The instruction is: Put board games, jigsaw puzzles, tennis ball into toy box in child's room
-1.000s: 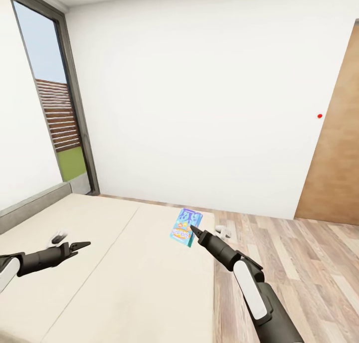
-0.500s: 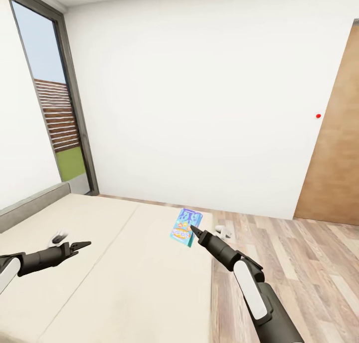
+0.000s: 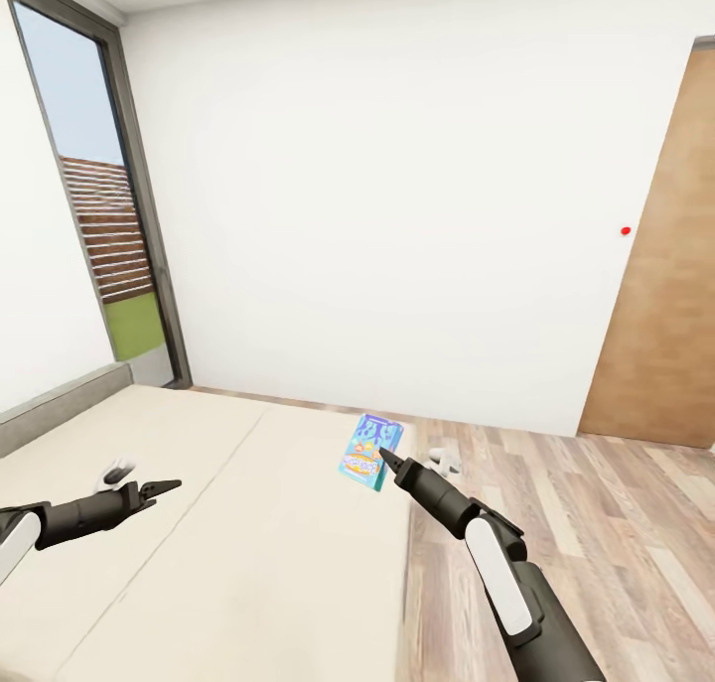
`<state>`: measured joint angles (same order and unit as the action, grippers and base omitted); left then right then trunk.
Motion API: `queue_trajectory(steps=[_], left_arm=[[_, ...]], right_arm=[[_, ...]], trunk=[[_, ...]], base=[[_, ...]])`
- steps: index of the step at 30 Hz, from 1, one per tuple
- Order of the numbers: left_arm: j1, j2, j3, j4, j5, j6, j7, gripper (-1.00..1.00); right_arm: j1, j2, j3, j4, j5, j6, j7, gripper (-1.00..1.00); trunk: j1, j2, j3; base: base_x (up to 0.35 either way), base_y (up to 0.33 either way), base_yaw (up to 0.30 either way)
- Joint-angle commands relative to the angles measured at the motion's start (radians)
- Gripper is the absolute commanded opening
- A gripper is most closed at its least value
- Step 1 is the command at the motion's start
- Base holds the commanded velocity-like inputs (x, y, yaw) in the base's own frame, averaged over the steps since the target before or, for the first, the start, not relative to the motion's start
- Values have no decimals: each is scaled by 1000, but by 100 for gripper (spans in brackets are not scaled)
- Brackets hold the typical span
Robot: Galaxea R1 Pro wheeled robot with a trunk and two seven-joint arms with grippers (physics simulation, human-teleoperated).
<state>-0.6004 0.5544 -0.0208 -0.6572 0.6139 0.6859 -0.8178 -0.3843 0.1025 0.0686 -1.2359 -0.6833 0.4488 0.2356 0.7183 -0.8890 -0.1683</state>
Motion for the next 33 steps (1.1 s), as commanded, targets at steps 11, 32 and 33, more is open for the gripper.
queue_trajectory(steps=[11, 32, 33], left_arm=[[-1, 1, -2, 0, 6, 6, 0, 100], [-1, 0, -2, 0, 7, 6, 2, 100], [-1, 0, -2, -1, 7, 6, 2, 100]], right_arm=[[-1, 0, -1, -1, -5, 5, 1, -100], [-1, 0, -2, -1, -5, 5, 1, -100], [0, 0, -3, -1, -5, 6, 1, -100]], trunk=[[0, -1, -2], [0, -1, -2], [0, -1, -2]], base=[[0, -235, 0], [-52, -117, 0], [-7, -268, 0]])
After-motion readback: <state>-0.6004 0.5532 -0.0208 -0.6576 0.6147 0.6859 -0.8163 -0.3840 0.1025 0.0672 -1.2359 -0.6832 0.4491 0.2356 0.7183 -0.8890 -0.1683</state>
